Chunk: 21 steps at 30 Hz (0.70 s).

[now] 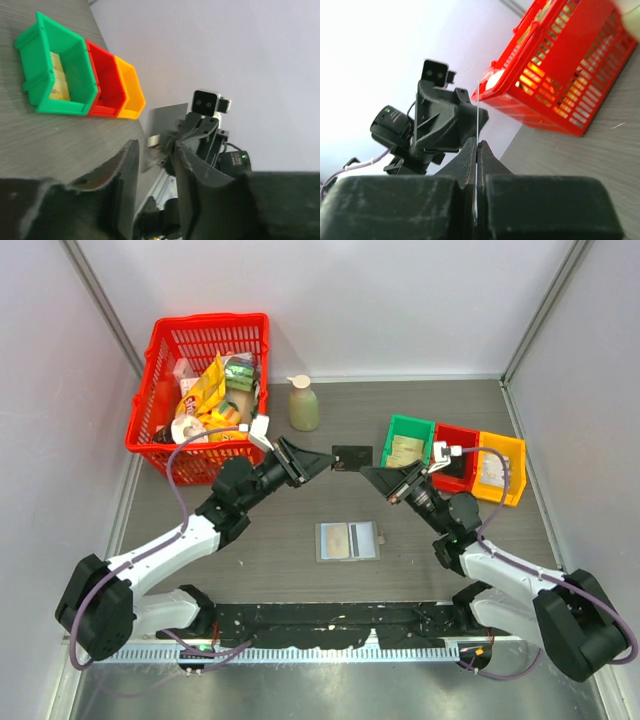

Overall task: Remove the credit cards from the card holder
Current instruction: Place the credit card in the storage box.

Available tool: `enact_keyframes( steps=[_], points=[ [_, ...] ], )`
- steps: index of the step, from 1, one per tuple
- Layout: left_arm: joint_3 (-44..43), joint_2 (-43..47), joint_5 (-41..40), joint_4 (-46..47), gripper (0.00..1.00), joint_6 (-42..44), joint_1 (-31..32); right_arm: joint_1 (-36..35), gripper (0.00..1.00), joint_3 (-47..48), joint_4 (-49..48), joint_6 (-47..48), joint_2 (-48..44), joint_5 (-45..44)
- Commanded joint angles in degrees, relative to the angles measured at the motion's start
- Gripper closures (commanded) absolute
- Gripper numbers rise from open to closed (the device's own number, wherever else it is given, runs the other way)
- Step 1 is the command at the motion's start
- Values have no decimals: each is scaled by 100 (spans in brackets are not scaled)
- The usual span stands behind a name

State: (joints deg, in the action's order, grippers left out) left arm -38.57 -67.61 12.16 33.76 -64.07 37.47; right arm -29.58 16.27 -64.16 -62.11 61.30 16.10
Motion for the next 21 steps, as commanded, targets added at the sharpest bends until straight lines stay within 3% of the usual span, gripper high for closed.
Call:
enact_keyframes(
  steps=[1,5,11,15,21],
  points=[
    [-124,441,-240,-376,45,517,-91,400,99,139,419,224,-565,148],
    [-616,933,-653,-1999,19,1544,-205,892,99,410,2752,925,-1312,236],
    [-1407,1478,-1338,-4313,2,2689,-223,1884,99,1254,5821,2314,-1928,-333],
    [-1443,1777,-1646,-5500,0,3242,-223,2482,99,1729,6985,2861,-1728,-852],
    [-943,2506,-1980,-6241,0,3797,-223,3379,99,2108,7313,3099,-1025,-1205]
  ],
)
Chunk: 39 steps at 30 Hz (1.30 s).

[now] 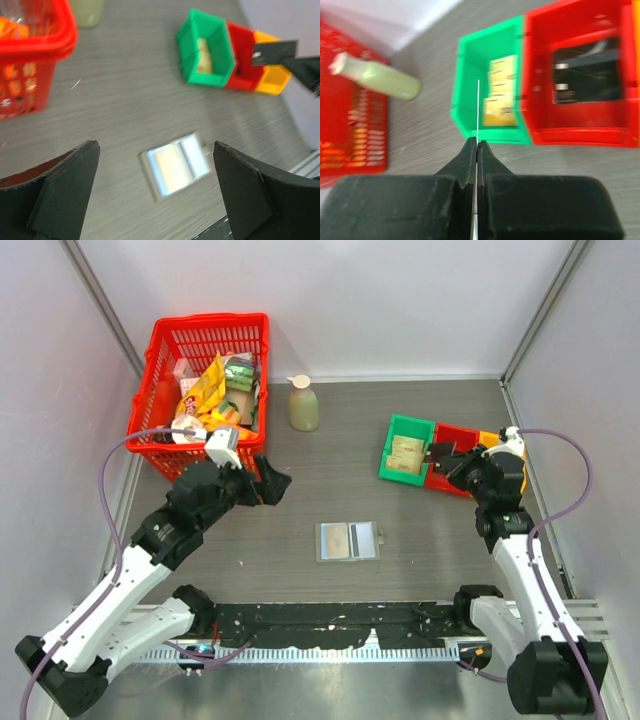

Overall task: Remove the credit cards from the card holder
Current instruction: Place the credit card in the storage box.

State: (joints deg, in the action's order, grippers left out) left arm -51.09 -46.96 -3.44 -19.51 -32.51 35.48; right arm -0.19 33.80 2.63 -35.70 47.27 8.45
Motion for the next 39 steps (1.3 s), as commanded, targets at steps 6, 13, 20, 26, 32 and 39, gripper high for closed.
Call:
enact_keyframes(
  steps=[6,13,20,26,32,39],
  points=[
    [627,662,-456,-827,0,676,-41,862,99,689,651,749,1231,-625],
    [697,863,-341,-853,0,711,-77,976,99,909,90,961,2268,181],
    [750,961,-245,-800,0,720,-165,977,99,759,-791,573,3130,728],
    [785,934,27,-642,0,667,-182,1012,68,873,-309,652,3193,220],
    [732,706,256,-511,0,369,-182,1021,43,944,578,915,2403,-307],
    [732,337,731,-300,0,-316,-104,898,39,1102,1292,1381,1514,-37]
  ],
)
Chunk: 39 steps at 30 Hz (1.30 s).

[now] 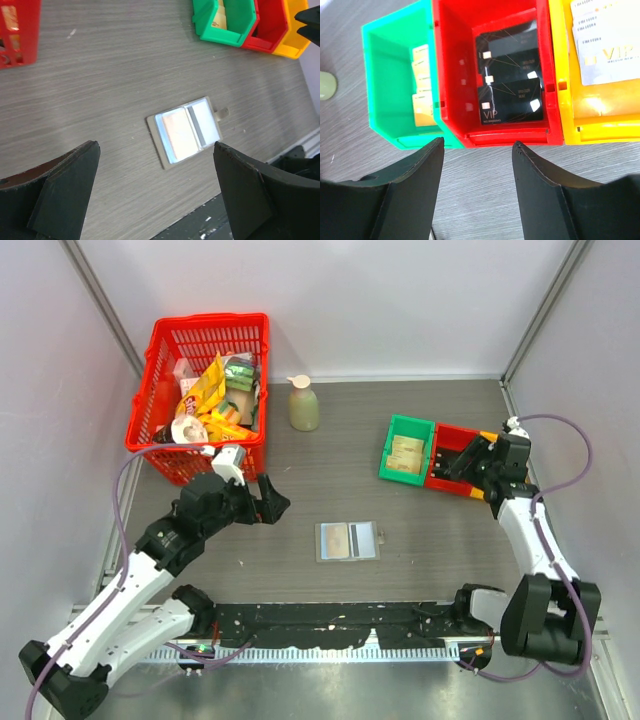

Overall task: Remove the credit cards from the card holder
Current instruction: Place the credit card in the storage box, then remove the credit card from the card holder.

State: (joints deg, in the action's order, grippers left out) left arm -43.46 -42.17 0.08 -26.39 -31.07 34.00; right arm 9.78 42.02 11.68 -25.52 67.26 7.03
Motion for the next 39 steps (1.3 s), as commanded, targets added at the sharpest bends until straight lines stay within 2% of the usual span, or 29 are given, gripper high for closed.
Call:
enact_keyframes(
  steps=[1,3,10,15,18,25,33,39],
  points=[
    [-5,-203,388,433,1,-575,89,-273,39,289,466,372,-669,141],
    [57,-352,353,547,2,-733,229,-757,39,307,563,460,-915,54],
    [171,-730,-499,591,5,-1181,950,-3610,39,307,599,390,-1067,-1246],
    [207,-810,-1070,284,5,-1489,1030,-5318,39,350,414,293,-426,-2264],
    [268,-731,-1360,205,5,-1569,1030,-6274,39,552,379,249,319,-2644],
    [373,-582,-1581,82,5,-1657,1030,-7375,39,851,247,205,1464,-3233],
    [453,-590,-1572,152,5,-1692,1030,-7851,39,1080,378,65,2132,-3506],
    [461,-634,-1519,187,5,-1692,1039,-7939,38,1072,677,-129,2519,-3700]
  ],
)
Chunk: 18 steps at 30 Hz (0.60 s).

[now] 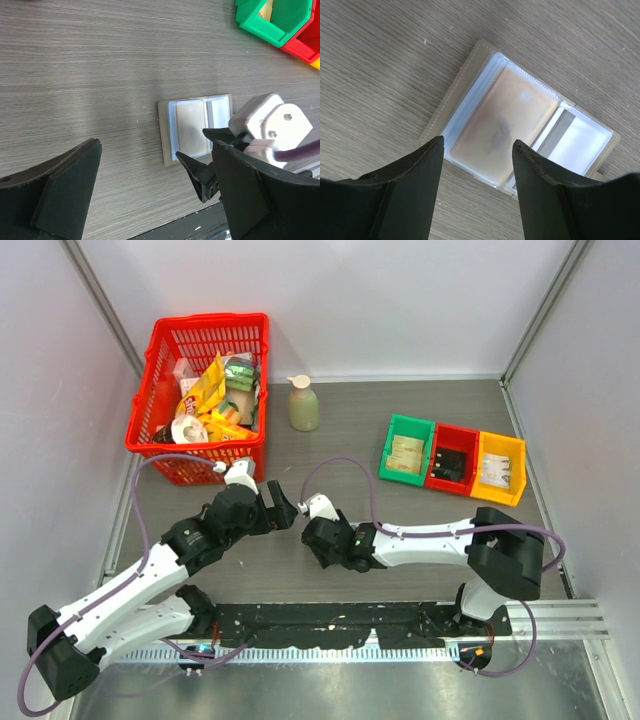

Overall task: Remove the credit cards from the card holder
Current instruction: Remove the credit card from the card holder.

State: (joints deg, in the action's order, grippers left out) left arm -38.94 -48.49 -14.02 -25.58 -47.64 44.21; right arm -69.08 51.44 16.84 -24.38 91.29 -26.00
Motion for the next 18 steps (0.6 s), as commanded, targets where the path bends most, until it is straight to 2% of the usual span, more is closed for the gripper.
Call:
enact_keyframes(
  steps=[1,7,12,18],
  points=[
    [9,-11,-101,106,5,-35,18,-53,39,95,170,-286,126,-441],
    [18,-82,66,211,5,-70,9,-18,45,-213,153,-365,-14,-564],
    [-8,-196,198,308,5,-70,9,193,50,-608,-163,-339,-189,-213],
    [35,-363,426,510,5,-158,18,720,67,-1259,-717,-304,-725,473]
  ],
)
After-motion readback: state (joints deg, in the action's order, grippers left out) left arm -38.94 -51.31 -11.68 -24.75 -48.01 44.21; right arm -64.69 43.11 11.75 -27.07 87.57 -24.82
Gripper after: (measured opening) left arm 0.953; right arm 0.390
